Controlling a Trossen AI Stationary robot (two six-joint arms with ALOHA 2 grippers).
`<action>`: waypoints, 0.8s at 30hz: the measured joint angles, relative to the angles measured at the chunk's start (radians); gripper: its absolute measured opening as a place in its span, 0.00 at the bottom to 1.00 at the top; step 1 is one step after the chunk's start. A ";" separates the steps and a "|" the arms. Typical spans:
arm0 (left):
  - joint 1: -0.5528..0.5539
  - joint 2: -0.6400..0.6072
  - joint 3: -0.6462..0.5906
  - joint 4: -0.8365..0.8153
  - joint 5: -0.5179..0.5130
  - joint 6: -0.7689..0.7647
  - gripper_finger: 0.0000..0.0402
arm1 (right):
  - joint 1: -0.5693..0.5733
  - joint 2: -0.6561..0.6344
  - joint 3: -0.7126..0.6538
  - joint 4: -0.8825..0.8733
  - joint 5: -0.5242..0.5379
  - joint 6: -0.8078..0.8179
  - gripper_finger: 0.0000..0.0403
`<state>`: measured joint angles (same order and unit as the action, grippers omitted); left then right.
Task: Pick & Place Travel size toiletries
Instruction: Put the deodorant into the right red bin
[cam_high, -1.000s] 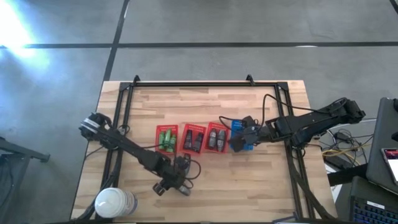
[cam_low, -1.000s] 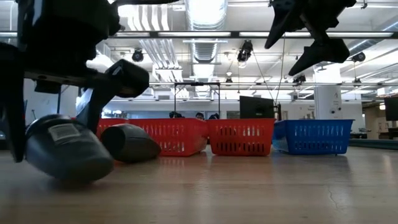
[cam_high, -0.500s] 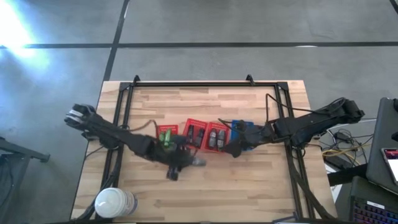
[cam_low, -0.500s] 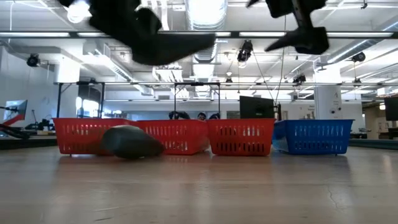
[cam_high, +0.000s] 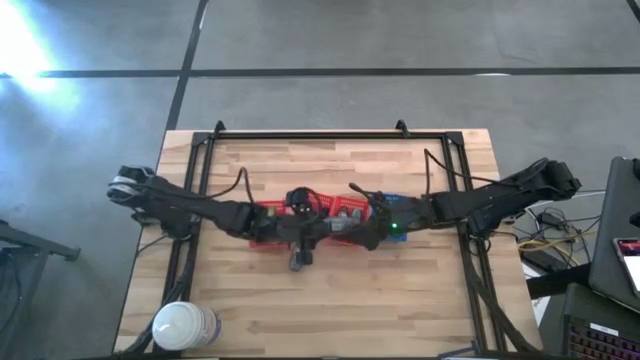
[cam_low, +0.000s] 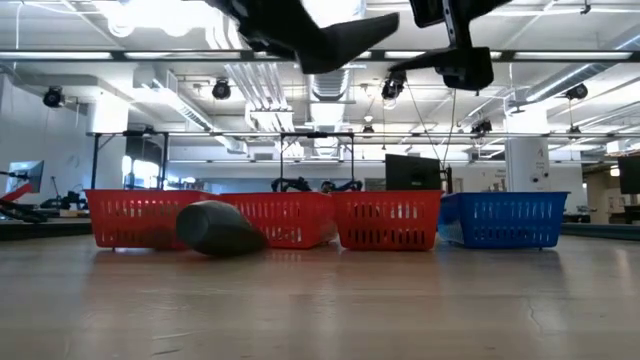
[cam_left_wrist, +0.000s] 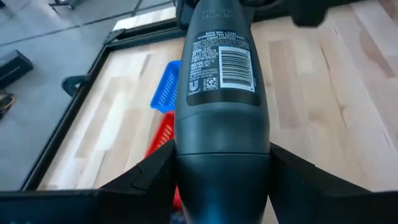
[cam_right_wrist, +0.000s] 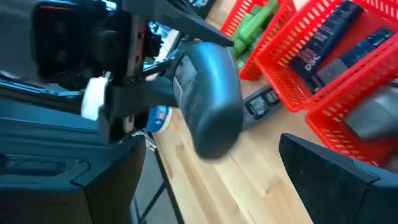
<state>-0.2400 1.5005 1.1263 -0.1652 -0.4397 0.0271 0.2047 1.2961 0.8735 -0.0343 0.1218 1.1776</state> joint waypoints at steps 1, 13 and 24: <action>0.005 0.013 0.009 -0.003 0.004 0.001 0.51 | 0.000 0.009 0.000 0.018 0.001 0.000 0.90; 0.017 0.080 0.081 -0.011 0.027 0.057 0.51 | -0.018 0.019 -0.002 0.020 -0.002 0.001 0.90; 0.022 0.080 0.081 -0.020 0.034 0.048 0.51 | -0.029 0.008 -0.003 0.014 -0.003 -0.001 0.67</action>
<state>-0.2180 1.5806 1.2076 -0.1856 -0.4061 0.0754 0.1755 1.3045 0.8707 -0.0208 0.1192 1.1770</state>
